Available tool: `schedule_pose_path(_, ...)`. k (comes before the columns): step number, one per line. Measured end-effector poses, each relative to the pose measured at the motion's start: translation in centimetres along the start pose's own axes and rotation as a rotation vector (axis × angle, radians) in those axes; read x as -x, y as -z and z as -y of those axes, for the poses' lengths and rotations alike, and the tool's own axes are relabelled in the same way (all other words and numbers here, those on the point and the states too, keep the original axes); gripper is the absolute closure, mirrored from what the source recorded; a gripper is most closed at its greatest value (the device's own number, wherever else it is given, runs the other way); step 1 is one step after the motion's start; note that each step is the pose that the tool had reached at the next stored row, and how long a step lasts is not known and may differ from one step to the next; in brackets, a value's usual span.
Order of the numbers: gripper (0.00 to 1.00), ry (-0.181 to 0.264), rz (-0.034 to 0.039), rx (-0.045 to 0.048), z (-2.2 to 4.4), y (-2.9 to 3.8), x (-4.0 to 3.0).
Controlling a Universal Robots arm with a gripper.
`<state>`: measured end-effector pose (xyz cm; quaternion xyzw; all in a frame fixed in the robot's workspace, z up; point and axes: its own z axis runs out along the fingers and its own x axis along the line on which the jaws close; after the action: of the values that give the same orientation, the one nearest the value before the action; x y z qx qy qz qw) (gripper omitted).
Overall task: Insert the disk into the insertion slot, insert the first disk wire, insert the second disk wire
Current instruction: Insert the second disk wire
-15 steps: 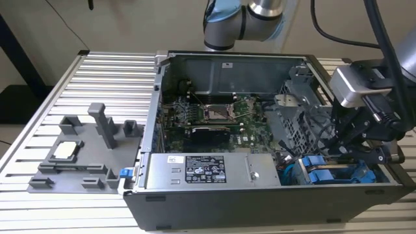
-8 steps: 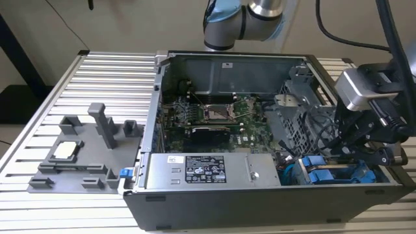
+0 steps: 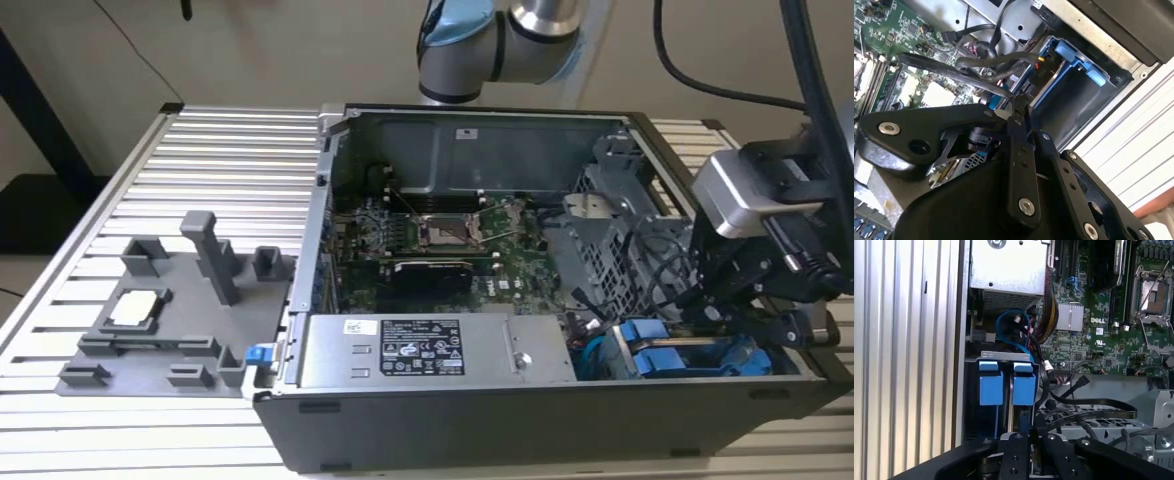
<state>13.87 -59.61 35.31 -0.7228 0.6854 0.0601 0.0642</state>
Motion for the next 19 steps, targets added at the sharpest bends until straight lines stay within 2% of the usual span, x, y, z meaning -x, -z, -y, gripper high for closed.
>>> schedule_pose_path(4, 0.84, 0.0, 0.0034, -0.0007, 0.08, -0.27, -0.25)
schedule_pose_path(11, 0.84, -0.032, 0.0032, -0.0065, 0.34, -0.57, -0.35)
schedule_pose_path(19, 0.84, -0.047, 0.0057, -0.0098, 0.35, -0.84, -0.36)
